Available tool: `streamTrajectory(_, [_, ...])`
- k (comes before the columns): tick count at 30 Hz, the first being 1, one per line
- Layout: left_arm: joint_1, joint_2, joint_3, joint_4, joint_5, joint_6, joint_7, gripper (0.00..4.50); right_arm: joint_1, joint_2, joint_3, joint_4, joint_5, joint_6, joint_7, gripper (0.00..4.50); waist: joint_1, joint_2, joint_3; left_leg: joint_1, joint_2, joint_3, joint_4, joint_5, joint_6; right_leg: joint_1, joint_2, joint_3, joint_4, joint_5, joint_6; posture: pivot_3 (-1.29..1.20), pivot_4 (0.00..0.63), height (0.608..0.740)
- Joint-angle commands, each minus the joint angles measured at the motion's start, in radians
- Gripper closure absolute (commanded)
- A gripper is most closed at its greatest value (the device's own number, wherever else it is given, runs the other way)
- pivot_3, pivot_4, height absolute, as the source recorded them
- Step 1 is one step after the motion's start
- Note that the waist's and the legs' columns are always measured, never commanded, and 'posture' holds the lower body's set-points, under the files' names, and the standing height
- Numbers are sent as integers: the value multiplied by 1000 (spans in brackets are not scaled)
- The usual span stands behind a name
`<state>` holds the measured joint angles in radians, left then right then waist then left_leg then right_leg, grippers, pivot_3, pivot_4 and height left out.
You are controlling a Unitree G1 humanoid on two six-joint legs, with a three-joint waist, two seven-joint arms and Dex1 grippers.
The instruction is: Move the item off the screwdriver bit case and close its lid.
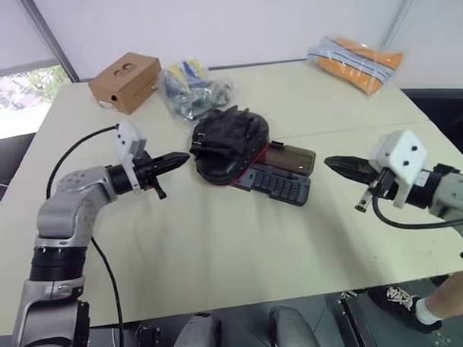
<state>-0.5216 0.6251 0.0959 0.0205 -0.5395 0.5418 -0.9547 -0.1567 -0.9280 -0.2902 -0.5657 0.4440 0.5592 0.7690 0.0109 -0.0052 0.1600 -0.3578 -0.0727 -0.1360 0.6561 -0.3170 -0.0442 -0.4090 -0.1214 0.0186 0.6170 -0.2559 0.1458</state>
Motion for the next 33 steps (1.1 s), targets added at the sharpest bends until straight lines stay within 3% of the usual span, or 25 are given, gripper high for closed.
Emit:
streamTrajectory(1, [-17, 11, 41, -36, -37, 12, -5, 4500, -22, -19, -22, -23, 9, -7, 10, 4474, 0, -1, 1, 0, 0, 0, 0, 0, 0, 0, 0, 0, 0, 0, 0, 0, 150, 740])
streamTrajectory(33, [-47, 10, 47, -59, -98, 124, 44, 4500, -35, 2, -11, -36, 23, 3, -19, 4474, 0, -2, 1, 0, 0, 0, 0, 0, 0, 0, 0, 0, 0, 0, 0, 0, 150, 740])
